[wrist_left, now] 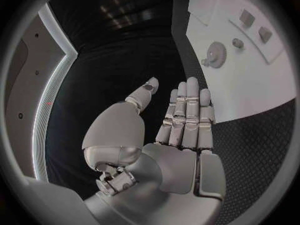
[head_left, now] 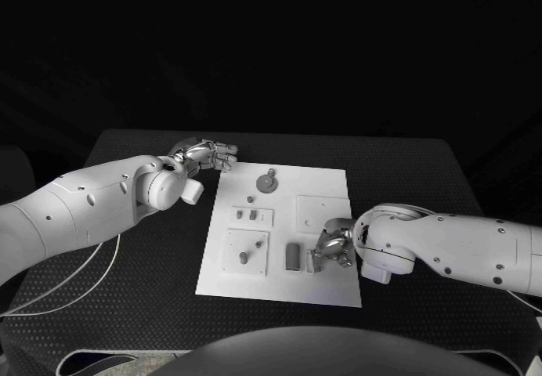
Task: Assemble the parts on the task board
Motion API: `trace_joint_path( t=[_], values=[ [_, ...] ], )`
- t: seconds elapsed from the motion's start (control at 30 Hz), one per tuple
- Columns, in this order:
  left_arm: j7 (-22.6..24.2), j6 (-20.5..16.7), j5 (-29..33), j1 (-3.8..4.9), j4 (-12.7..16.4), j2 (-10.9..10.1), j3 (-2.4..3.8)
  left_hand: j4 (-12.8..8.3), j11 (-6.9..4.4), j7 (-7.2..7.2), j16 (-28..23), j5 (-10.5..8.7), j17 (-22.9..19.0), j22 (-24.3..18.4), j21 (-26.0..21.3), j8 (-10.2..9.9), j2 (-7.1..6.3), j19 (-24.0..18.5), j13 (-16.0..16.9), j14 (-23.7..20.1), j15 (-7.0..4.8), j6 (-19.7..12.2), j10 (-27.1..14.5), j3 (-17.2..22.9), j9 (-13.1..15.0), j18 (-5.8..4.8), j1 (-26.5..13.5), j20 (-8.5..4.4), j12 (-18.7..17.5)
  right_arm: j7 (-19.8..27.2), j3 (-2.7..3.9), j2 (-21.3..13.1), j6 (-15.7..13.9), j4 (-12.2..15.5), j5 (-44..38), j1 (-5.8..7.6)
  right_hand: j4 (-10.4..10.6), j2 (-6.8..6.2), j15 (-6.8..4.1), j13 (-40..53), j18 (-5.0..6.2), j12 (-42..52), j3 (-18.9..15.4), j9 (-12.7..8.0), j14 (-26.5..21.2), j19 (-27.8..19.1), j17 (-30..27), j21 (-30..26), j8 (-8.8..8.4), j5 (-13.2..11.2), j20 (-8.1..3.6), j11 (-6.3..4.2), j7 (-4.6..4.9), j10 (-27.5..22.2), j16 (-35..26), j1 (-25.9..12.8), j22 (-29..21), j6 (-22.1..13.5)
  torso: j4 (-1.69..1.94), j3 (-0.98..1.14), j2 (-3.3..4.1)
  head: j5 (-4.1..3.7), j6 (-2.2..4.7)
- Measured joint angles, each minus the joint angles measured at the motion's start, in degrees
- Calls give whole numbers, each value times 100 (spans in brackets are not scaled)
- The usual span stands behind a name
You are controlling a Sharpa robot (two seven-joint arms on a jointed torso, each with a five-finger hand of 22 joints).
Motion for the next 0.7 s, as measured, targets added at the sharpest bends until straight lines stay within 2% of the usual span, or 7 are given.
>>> trace_joint_path(
  t=[0.1, 0.27, 0.4, 0.7],
  values=[
    [-1, 2, -2, 0, 1, -1, 0, 0, 0, 0, 0, 0, 0, 0, 0, 0, 0, 0, 0, 0, 0, 0, 0, 0, 0, 0, 0, 0, 0, -9, 0, 12, 19, -16, 10, -16, 56, 27, -10, 31, 1, -1, -72, 1, -24, -19, 23, 0, 1, -76, 19, -11, 8, -11, -19, -73, 0, 9, 0, -2, 0, 9, 0],
    [-2, 5, -8, 0, 3, -1, 0, 0, 0, 0, 0, 0, 0, 2, 0, 0, 0, 0, 0, 0, 0, 0, 0, 0, 0, 0, 0, 0, 0, -10, 0, 39, 11, -51, 15, -29, 147, -56, -15, 74, 0, -36, -158, 14, -30, -19, 55, 0, 168, -387, 19, -11, 4, -11, -33, -255, -14, 18, 0, -1, 1, 15, 0],
    [-3, 8, -12, 0, 3, -2, 0, 0, 0, 0, 0, 0, 0, 5, 0, 0, 0, 0, 0, 0, 0, 0, 0, 0, 0, 0, 0, 0, 0, -10, 0, 61, -4, -78, 15, -40, 309, -167, -15, 110, 0, -62, -147, -18, -30, -18, 87, 0, 158, -780, 19, -10, 3, -9, -50, -327, -27, 25, -1, 0, 1, 27, 0],
    [-5, 13, -19, 0, 2, -3, 0, 0, 0, 0, 0, 0, 5, 4, 0, 0, 0, 0, 0, 0, 0, 0, 0, 0, 1, 0, 0, 0, 0, 5, 1, 93, -12, -128, 12, -59, 483, -293, -14, 144, 1, -85, -147, -45, -29, -42, 119, 0, 163, -1235, -2, -10, -1, -8, -78, -440, -47, 40, -3, 0, 1, 46, 0]
  ],
)
